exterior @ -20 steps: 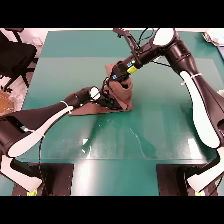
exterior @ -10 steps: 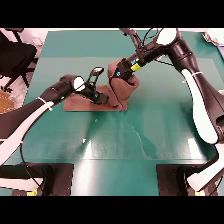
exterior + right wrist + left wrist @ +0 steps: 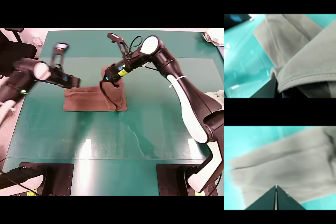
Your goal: Fold the shirts.
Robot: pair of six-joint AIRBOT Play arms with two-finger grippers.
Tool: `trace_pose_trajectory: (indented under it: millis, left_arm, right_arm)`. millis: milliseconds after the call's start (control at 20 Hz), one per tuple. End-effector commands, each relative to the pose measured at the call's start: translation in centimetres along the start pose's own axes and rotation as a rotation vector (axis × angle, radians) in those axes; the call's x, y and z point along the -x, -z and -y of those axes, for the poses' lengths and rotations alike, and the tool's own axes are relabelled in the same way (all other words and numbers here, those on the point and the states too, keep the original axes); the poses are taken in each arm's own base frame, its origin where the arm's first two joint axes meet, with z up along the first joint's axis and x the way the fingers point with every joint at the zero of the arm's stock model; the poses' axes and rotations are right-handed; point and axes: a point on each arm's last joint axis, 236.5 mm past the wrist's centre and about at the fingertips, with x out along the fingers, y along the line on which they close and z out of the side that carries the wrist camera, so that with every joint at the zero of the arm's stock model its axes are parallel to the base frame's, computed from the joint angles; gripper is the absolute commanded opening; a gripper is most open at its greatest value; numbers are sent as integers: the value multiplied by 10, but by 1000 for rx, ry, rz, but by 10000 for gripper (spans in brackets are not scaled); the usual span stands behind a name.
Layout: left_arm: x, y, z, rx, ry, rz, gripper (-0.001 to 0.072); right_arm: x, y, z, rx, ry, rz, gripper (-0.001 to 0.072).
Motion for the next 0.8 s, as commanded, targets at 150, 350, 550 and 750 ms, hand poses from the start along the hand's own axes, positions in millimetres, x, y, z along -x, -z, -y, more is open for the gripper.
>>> trace_pose_trajectory:
  millis: [150,350,550,750]
  left_arm:
    - [41,3,-50,11,-77,10,21]
    - [40,3,-49,12,-73,10,21]
    - [40,3,-47,15,-62,10,21]
    - [40,2,-46,17,-59,11,21]
  right_arm:
    - [-54,-26,-32,-99,-134,129,15]
    - [-92,-16,-31,-163,-142,111,16]
    - [-113,-12,-34,-176,-141,115,17]
    - [-110,-32,-49,-230,-203,195,280]
